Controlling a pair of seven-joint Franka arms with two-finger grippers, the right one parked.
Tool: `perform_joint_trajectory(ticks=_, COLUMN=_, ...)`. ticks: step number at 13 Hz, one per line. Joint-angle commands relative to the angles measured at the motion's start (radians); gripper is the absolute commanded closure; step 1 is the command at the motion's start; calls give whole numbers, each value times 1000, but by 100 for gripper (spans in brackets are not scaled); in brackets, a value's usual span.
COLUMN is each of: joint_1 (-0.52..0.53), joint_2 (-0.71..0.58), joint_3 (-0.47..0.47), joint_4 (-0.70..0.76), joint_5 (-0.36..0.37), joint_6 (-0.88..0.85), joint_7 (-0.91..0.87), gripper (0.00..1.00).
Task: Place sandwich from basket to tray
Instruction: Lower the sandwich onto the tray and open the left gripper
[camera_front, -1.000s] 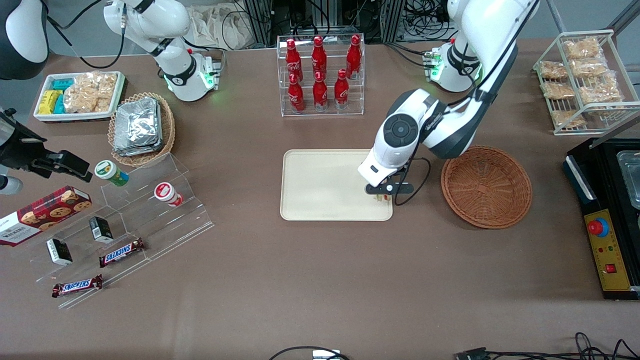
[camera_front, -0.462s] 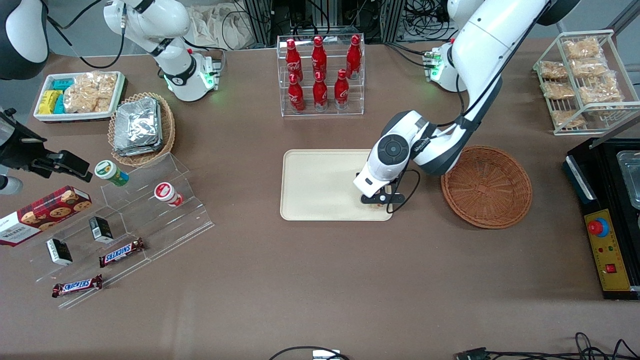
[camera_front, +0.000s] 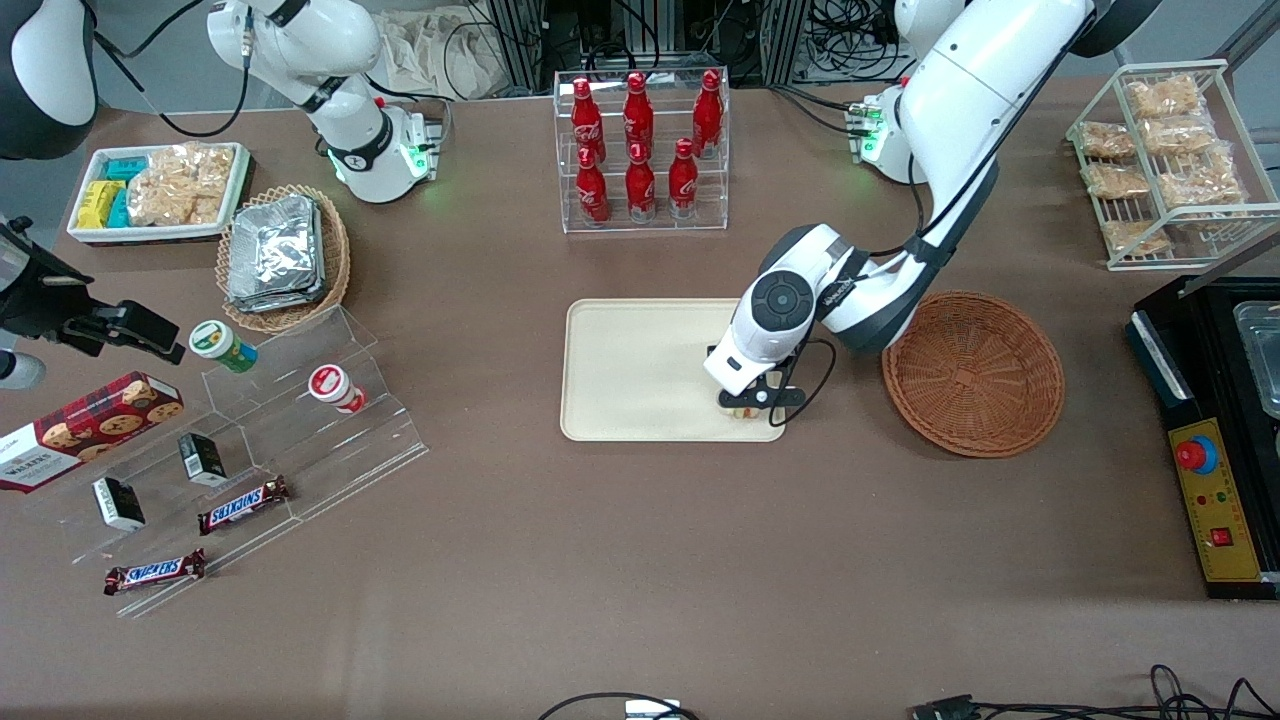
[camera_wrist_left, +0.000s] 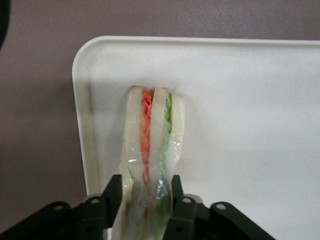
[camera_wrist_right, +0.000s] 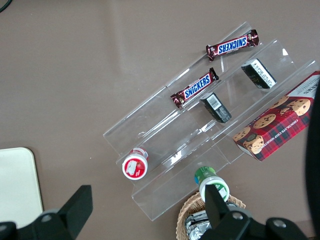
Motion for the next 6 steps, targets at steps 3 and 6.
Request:
perform_joint_trajectory(ticks=3, joint_1=3, joint_2=-12, joint_3=-5, joint_4=-3, joint_5=19, joint_6=3, joint_7=-30, gripper=0)
perform_joint_trajectory(ticks=6, joint_1=5, joint_2=-14, joint_3=-5, joint_4=-3, joint_5=18, joint_6=1, joint_7=-40, gripper=0)
